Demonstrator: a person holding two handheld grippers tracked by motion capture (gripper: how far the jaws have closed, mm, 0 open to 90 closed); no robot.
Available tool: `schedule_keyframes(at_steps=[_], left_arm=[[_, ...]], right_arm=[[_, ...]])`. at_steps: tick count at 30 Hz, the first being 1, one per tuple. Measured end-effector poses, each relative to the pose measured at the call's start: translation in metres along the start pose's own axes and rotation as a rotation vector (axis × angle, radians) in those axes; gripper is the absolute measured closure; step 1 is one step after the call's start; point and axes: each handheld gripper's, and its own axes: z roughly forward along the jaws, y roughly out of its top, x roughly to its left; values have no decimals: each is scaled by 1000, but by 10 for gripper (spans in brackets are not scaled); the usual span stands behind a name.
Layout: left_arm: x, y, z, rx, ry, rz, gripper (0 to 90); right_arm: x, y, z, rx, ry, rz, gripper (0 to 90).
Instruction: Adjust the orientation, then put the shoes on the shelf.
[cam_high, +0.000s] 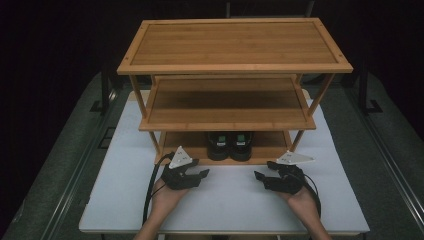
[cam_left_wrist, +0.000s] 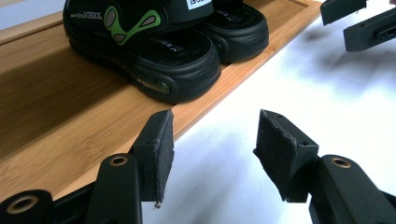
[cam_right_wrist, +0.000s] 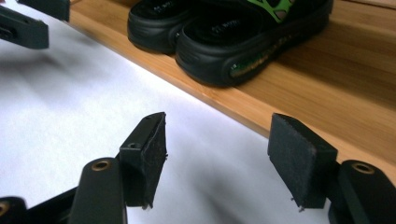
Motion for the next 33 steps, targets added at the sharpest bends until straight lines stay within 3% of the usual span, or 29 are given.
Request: schedule_keyframes(at_steps=[12,33], left_arm=[[3,-5,-15,-21,5,-1,424],[4,-8,-21,-30,10,6,372]], right_arm=[[-8,-11,-11,-7,-9,12,351],[-18,-25,-34,-49,-12,49,342]])
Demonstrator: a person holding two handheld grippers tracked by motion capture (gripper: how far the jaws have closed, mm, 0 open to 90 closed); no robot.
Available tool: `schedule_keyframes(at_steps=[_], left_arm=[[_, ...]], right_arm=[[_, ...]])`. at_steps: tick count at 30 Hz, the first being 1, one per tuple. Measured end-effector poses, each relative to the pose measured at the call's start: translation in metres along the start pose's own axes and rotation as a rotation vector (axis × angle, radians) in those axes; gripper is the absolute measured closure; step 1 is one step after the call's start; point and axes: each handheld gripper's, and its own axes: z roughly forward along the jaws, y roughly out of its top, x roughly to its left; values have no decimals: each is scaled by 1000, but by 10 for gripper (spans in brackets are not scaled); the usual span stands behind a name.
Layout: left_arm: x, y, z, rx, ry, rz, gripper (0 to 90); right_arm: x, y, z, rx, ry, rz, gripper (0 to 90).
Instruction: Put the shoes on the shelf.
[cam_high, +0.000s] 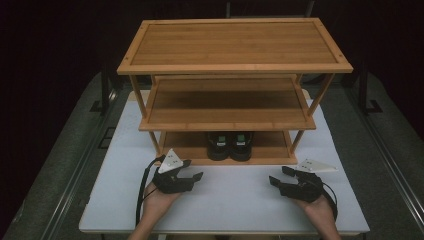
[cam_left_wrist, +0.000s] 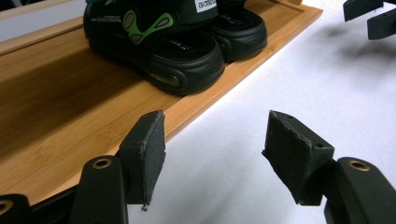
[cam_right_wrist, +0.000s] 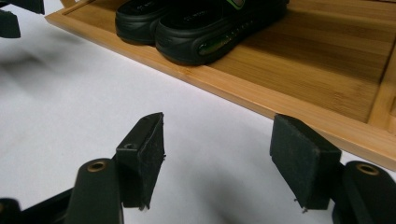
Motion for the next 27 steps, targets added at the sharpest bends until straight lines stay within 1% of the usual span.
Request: schedule_keyframes(at_steps=[4,8,17,20,26,27], left_arm=[[1,1,-3,-6,-3,-3,364],[1,0,-4,1,-3,-1,354],[6,-7,-8,14,-4,-10,338],[7,-9,-10,10,1,-20,334],[8,-15,-14,12,8,-20,334],[8,-16,-15,11,9,-25,334]], right_arm=[[-4,-3,-5,-12,-7,12,341],[-6,-5,-8,-7,-11,14,338],[-10,-12,-15,-2,-22,18,328],[-11,-13,-17,-2,-23,17,325],[-10,-15,-19,-3,-20,13,320],[-10,-16,-20,-5,-19,10,320]])
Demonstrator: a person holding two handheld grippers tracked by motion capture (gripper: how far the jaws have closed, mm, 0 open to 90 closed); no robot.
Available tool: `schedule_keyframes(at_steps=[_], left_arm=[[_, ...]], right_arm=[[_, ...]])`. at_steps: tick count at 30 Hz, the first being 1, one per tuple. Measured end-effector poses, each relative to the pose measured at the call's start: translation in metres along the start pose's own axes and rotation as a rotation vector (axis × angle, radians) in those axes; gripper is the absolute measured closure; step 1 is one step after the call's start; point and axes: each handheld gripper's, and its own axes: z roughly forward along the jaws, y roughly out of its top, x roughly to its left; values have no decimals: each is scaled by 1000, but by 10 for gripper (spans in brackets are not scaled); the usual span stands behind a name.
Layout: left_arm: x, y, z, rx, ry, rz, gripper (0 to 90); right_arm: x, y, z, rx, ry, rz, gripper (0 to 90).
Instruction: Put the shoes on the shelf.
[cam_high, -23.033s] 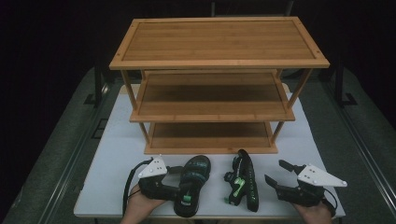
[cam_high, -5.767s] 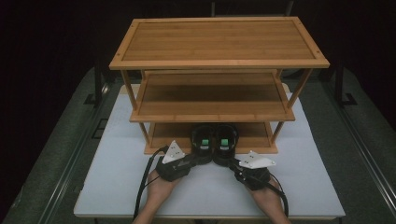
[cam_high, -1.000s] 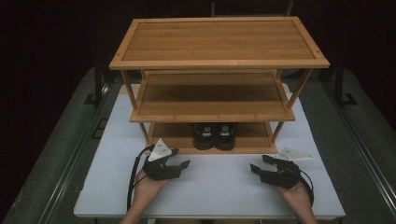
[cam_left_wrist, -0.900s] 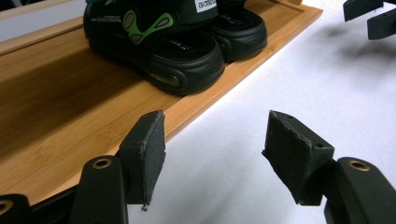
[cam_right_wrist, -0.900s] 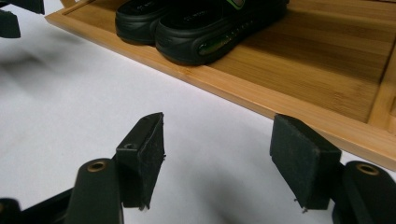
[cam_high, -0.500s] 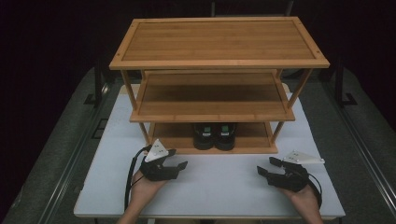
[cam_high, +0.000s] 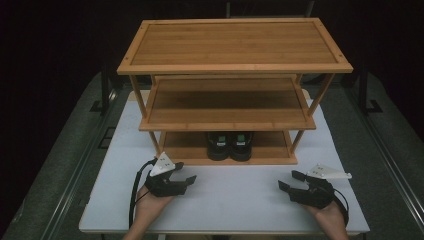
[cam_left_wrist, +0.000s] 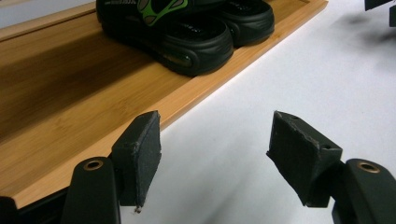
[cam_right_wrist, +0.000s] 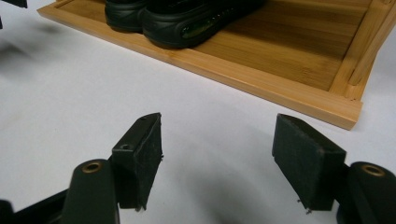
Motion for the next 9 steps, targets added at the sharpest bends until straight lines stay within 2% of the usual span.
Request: schedule_keyframes(at_steps=[6,9], left_arm=[[1,-5,-5,10,5,-5,326],[2,-7,-8,3,-1,-16,315]], right_arm=[[2,-3,-4,-9,10,-2,310],[3,-5,-7,-31,10,8,301]])
